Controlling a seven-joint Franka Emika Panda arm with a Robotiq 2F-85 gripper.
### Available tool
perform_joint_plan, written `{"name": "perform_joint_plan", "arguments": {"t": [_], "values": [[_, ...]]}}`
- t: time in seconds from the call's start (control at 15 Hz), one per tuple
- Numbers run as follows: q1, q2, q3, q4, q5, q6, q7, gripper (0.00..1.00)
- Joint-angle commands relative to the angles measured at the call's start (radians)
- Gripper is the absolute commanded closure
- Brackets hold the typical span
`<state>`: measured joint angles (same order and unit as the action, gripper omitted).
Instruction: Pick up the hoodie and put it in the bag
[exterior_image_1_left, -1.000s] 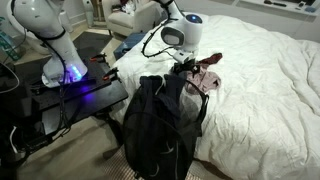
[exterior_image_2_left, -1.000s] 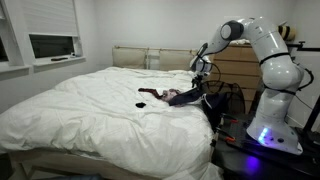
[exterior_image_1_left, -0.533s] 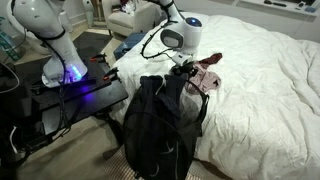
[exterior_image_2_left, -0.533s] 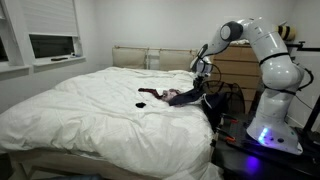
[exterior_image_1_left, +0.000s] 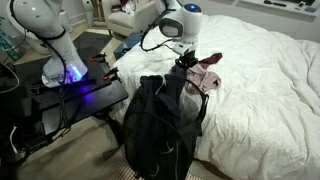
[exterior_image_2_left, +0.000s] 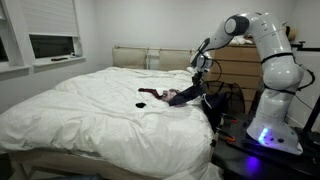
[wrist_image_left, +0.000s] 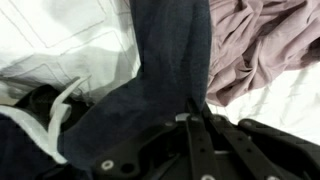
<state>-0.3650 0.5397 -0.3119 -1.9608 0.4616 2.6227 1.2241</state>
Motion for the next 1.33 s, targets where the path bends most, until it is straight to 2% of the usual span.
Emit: {"name": "perform_joint_plan", "arguments": {"t": [0.0,0.33,0.67,0.87,1.07,1.27], "values": [[0.029,-0.230,0.002,-0.148,-0.023,-0.010,-0.071,0.99],[0.059,-0.472,-0.015,-0.250,-0.076,-0.023,-0.114,0.99],[0.031,-0.720,-0.026,-0.343,-0.171,0.008,-0.138,0.99],[-0.022,-0.857,-0.030,-0.364,-0.240,-0.017,-0.123,0.99],[-0.111,-0.962,-0.016,-0.350,-0.342,-0.107,-0.101,0.99],[-0.184,-1.021,-0.030,-0.333,-0.384,-0.206,-0.108,0.99]]}}
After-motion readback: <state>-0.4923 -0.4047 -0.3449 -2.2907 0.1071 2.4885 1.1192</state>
